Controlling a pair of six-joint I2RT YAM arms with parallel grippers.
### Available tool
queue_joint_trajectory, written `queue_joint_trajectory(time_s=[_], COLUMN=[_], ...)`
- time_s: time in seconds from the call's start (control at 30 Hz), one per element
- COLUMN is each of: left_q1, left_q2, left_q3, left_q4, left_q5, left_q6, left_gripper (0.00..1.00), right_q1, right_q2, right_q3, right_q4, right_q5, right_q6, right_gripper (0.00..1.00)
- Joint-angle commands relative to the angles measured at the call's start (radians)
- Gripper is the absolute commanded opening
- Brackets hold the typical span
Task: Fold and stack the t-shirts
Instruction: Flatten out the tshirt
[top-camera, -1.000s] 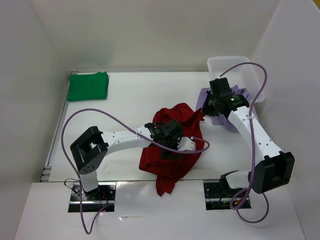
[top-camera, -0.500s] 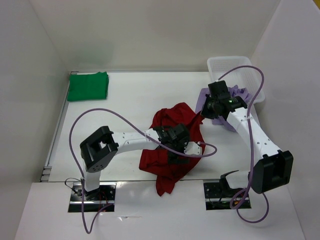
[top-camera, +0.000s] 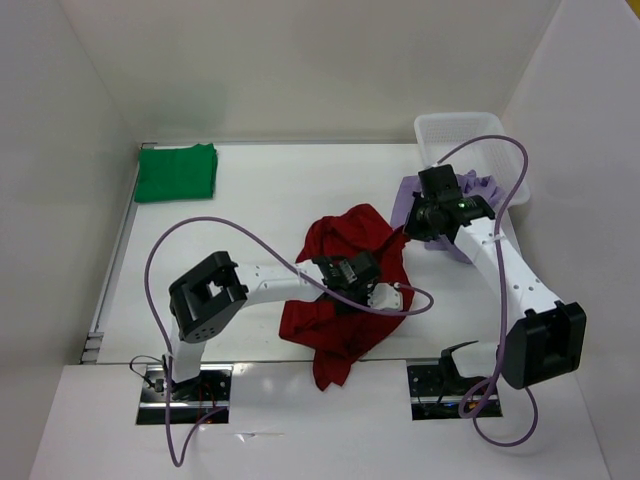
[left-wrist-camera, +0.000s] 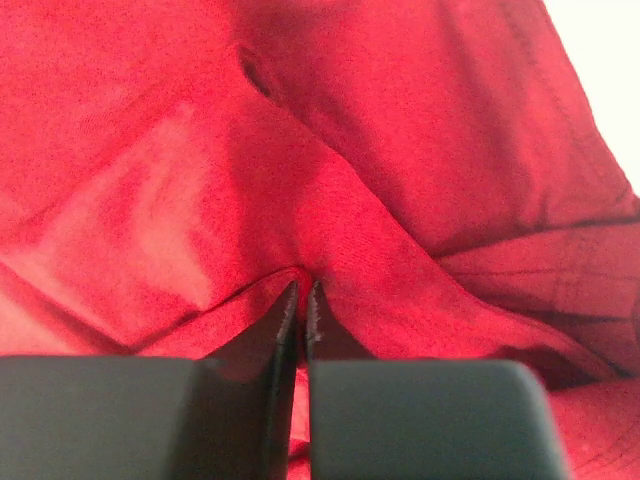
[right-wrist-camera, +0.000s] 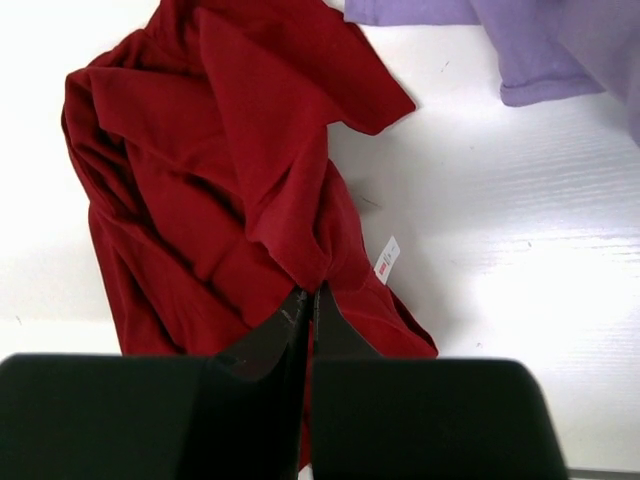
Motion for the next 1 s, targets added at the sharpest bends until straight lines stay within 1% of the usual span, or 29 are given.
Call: queue_joint_trajectory(time_s=[0.0, 0.07, 0.1, 0.17, 0.2, 0.27, 0.3, 0.33, 0.37, 0.4, 0.47, 0.5, 0.53, 0.57, 0.6, 0.63, 0.67, 0.7, 0.73, 0.8, 0.83, 0.87, 0.93, 0.97], left_q1=[-0.003, -0.003, 0.026, 0.084, 0.175, 0.286, 0.385, 0.427, 0.461, 0.516, 0.564, 0.586, 0.621, 0.639, 0.659, 0.702, 0.725, 0.747, 0.765, 0.807, 0.816, 0.834, 0.853, 0.873], left_q2=[-0.033, -0.062, -0.114, -0.189, -0.273, -0.390, -0.422, -0.450, -0.499, -0.520, -0.571, -0.585, -0.597, -0.620, -0.629, -0.639, -0.648, -0.662, -0.662, -0.685, -0.694, -0.694, -0.703, -0.703], left_q3=[0.005, 0.019, 0.028, 0.051, 0.065, 0.114, 0.114, 0.114, 0.114, 0.073, 0.024, -0.001, -0.049, -0.070, -0.088, -0.105, -0.134, -0.146, -0.156, -0.165, -0.174, -0.174, -0.183, -0.183], left_q4=[0.011, -0.024, -0.053, -0.088, -0.133, -0.183, -0.232, -0.250, -0.277, -0.286, -0.302, -0.302, -0.302, -0.302, -0.302, -0.293, -0.281, -0.280, -0.280, -0.271, -0.271, -0.271, -0.262, -0.251], left_q5=[-0.103, -0.154, -0.197, -0.220, -0.221, -0.184, -0.173, -0.173, -0.173, -0.173, -0.126, -0.107, -0.086, -0.086, -0.086, -0.086, -0.086, -0.086, -0.076, -0.066, -0.066, -0.066, -0.076, -0.087], left_q6=[-0.024, -0.024, -0.013, -0.004, -0.004, 0.016, 0.016, 0.044, 0.044, 0.056, 0.056, 0.042, 0.030, 0.030, 0.019, 0.019, 0.009, 0.009, 0.009, 0.009, 0.009, 0.009, 0.009, 0.009], left_gripper=[0.00, 0.00, 0.00, 0.00, 0.00, 0.00, 0.00, 0.00, 0.00, 0.00, 0.00, 0.00, 0.00, 0.00, 0.00, 0.00, 0.00, 0.00, 0.00, 0.00, 0.00, 0.00, 0.00, 0.00], right_q1=[-0.024, -0.035, -0.035, -0.035, -0.035, -0.009, 0.056, 0.105, 0.156, 0.257, 0.351, 0.401, 0.501, 0.552, 0.598, 0.659, 0.660, 0.660, 0.599, 0.476, 0.342, 0.283, 0.185, 0.119], right_q2=[-0.042, -0.042, -0.042, -0.042, -0.054, -0.093, -0.107, -0.116, -0.116, -0.116, -0.096, -0.082, -0.065, -0.040, -0.039, -0.039, -0.039, -0.083, -0.108, -0.174, -0.194, -0.214, -0.260, -0.260], right_q3=[-0.007, -0.007, 0.007, 0.025, 0.025, -0.059, -0.096, -0.164, -0.194, -0.223, -0.298, -0.317, -0.341, -0.341, -0.341, -0.308, -0.279, -0.248, -0.187, -0.150, -0.150, -0.159, -0.218, -0.240], right_q4=[0.039, 0.039, 0.039, -0.013, -0.030, -0.043, -0.043, -0.043, -0.055, -0.055, -0.069, -0.086, -0.095, -0.104, -0.116, -0.126, -0.141, -0.152, -0.165, -0.178, -0.167, -0.149, -0.054, -0.006], right_q5=[-0.016, -0.026, -0.035, -0.064, -0.109, -0.177, -0.217, -0.217, -0.226, -0.242, -0.304, -0.340, -0.416, -0.450, -0.478, -0.495, -0.468, -0.440, -0.358, -0.290, -0.242, -0.211, -0.153, -0.130], right_q6=[-0.020, -0.020, -0.011, 0.000, 0.011, 0.061, 0.089, 0.159, 0.196, 0.231, 0.291, 0.301, 0.301, 0.311, 0.312, 0.324, 0.324, 0.338, 0.338, 0.324, 0.324, 0.312, 0.322, 0.322], right_gripper=[0.00, 0.00, 0.00, 0.00, 0.00, 0.00, 0.00, 0.00, 0.00, 0.00, 0.00, 0.03, 0.08, 0.13, 0.31, 0.36, 0.43, 0.50, 0.71, 0.75, 0.85, 0.89, 0.99, 0.99])
